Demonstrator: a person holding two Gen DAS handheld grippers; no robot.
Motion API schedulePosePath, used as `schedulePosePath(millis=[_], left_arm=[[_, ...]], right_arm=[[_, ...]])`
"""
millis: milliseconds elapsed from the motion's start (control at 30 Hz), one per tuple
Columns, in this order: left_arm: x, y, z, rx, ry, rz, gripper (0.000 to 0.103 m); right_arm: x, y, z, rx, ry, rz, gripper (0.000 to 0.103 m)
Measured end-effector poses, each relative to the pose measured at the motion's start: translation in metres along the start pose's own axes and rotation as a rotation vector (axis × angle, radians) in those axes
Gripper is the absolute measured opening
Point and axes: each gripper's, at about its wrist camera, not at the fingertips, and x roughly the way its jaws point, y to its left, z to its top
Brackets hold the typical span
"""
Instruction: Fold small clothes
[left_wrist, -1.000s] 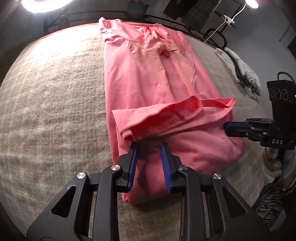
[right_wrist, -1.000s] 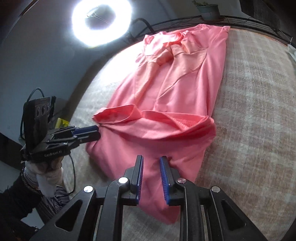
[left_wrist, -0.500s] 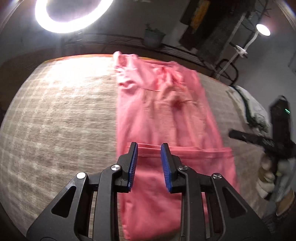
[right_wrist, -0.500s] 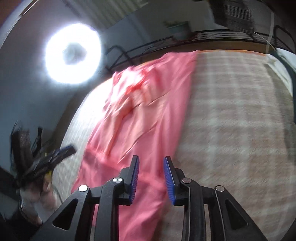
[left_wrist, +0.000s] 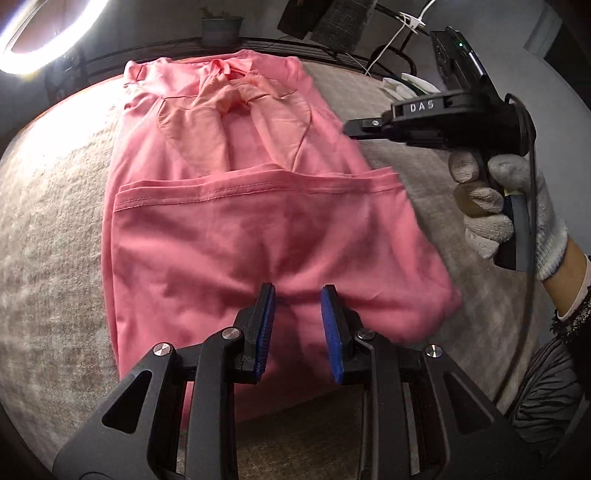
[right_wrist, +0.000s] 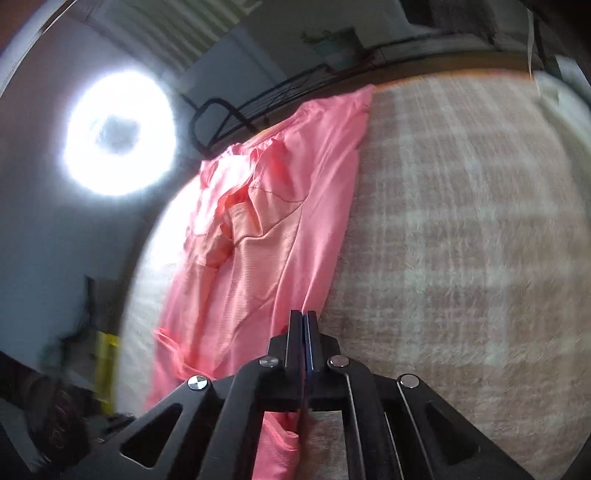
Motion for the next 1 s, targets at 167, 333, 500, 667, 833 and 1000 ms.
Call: schedulePosePath(millis=[167, 333, 500, 667, 833, 1000], left_arm=[[-0.01, 0.007, 0.003, -0.01, -0.026, 0.0, 0.025], [-0.028, 0.018, 0.002, -0.026, -0.075, 0.033, 0.025], [-0.031, 0.056, 0.007, -0.116, -0.1, 0.098, 0.025], [-0.016, 0.085, 0.01, -0.161, -0.058, 0.205, 0.025], [-0.039, 0.108, 0.043, -0.188, -0.143, 0.253, 0.025], [-0.036, 0.146, 0.093, -0.203, -0.185, 0.208, 0.025]], right_arm=[[-0.008, -0.018, 0.003, 0.042, -0.016, -0.089, 0.001], [-0.031, -0.016, -0.002, 0.034, -0.049, -0.008, 0.015], [-0.034, 0.007, -0.022, -0.068, -0.022, 0.043, 0.016], [-0.024, 0.013, -0.031, -0.134, 0.03, -0.037, 0.021], [-0.041, 0.011, -0.015, -0.114, -0.045, -0.019, 0.039], [-0.039, 0.006, 0.01, -0.107, -0.068, -0.019, 0.042]])
